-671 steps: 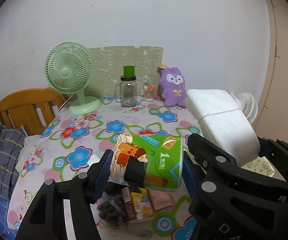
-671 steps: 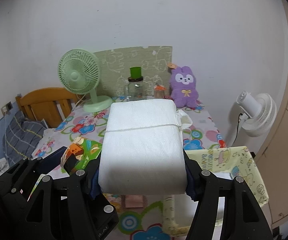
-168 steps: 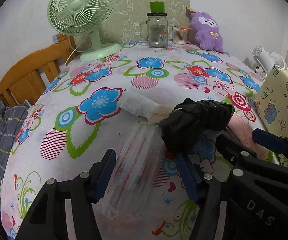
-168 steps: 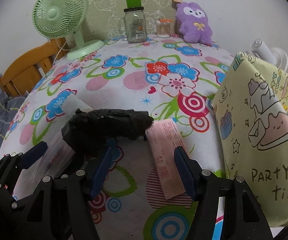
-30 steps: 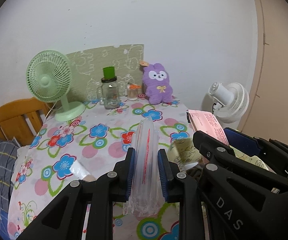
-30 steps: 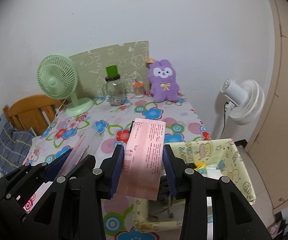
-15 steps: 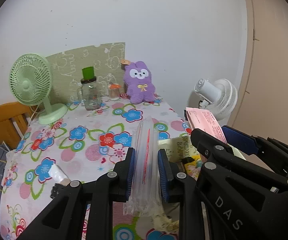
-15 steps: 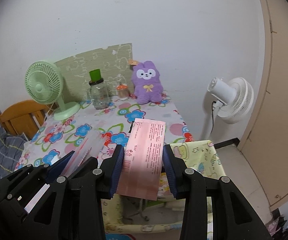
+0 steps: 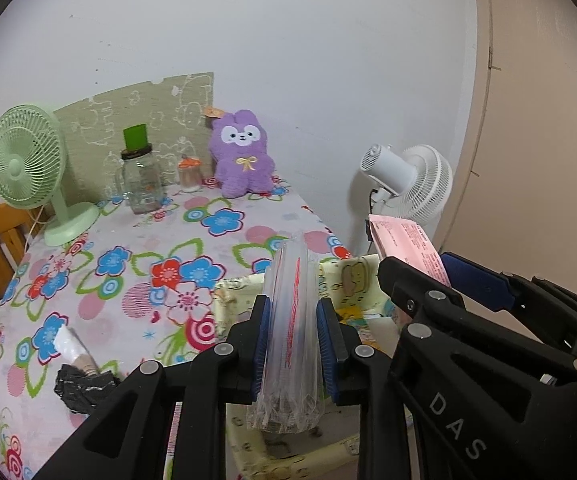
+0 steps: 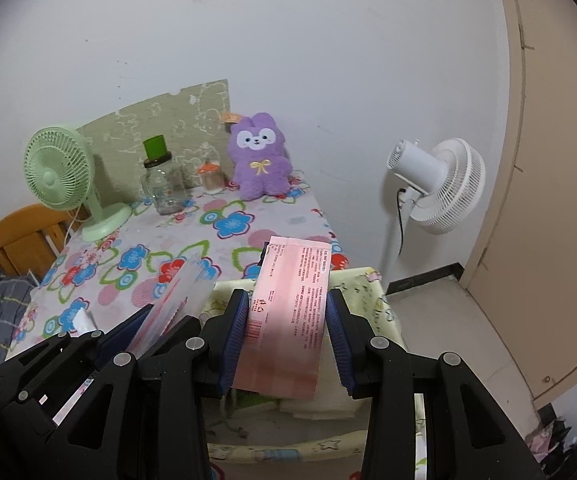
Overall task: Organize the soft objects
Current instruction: 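Open the right tool to drop the pink packet while the left tool releases the bag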
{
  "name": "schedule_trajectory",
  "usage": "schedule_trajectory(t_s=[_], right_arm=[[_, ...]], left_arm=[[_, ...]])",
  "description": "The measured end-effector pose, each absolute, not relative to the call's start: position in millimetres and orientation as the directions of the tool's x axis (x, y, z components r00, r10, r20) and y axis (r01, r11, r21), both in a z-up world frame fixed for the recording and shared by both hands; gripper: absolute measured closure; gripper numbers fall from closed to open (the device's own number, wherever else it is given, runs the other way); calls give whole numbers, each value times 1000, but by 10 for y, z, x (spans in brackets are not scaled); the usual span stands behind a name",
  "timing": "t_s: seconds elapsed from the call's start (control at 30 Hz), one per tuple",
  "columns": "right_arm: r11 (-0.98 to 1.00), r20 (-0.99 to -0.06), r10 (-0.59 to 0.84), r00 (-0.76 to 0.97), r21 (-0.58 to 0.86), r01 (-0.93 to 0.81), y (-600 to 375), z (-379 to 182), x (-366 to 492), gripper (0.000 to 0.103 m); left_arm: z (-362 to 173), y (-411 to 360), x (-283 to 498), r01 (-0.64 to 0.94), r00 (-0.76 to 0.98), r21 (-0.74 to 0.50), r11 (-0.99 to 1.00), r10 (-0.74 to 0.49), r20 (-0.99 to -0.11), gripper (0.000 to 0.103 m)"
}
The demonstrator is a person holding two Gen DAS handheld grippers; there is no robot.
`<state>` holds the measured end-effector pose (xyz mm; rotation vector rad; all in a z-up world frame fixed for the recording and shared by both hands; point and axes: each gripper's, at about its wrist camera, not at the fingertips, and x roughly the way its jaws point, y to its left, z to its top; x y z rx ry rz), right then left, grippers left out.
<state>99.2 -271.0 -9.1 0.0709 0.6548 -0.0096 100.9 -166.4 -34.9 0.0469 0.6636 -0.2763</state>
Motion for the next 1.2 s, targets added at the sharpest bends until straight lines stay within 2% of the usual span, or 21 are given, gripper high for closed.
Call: schedule_trajectory(t_s=[0.33, 0.63, 0.7, 0.77, 1.1, 1.17, 1.2], right_arm=[[996, -623, -3, 782, 68, 58, -2896, -197, 1039, 60], [996, -669, 8, 743, 75, 57, -2938, -414, 1150, 60], [996, -676, 16, 737, 78, 51, -2929, -445, 1168, 60], [995, -684, 20, 729, 83, 50, -2930, -485, 1188, 60], [996, -712, 10, 702, 71, 58, -2934, -572, 1193, 58], [996, -709, 13, 705, 69, 51, -2928, -561, 1179, 56], [996, -706, 16, 708, 70, 48, -2923, -549, 1167, 49]], left_arm=[[-473, -1818, 1083, 285, 729, -61, 957, -258, -634, 77], [-650, -1854, 1188, 283, 702, -33, 958, -231, -673, 65], [-667, -1855, 1192, 285, 701, -21, 958, -223, -678, 60], [-682, -1863, 1202, 291, 695, -12, 957, -220, -685, 51], [-745, -1872, 1181, 292, 679, 5, 956, -204, -705, 41], [-736, -1868, 1163, 297, 678, -2, 955, -213, -703, 32], [-723, -1863, 1146, 297, 682, -3, 955, -215, -699, 31]])
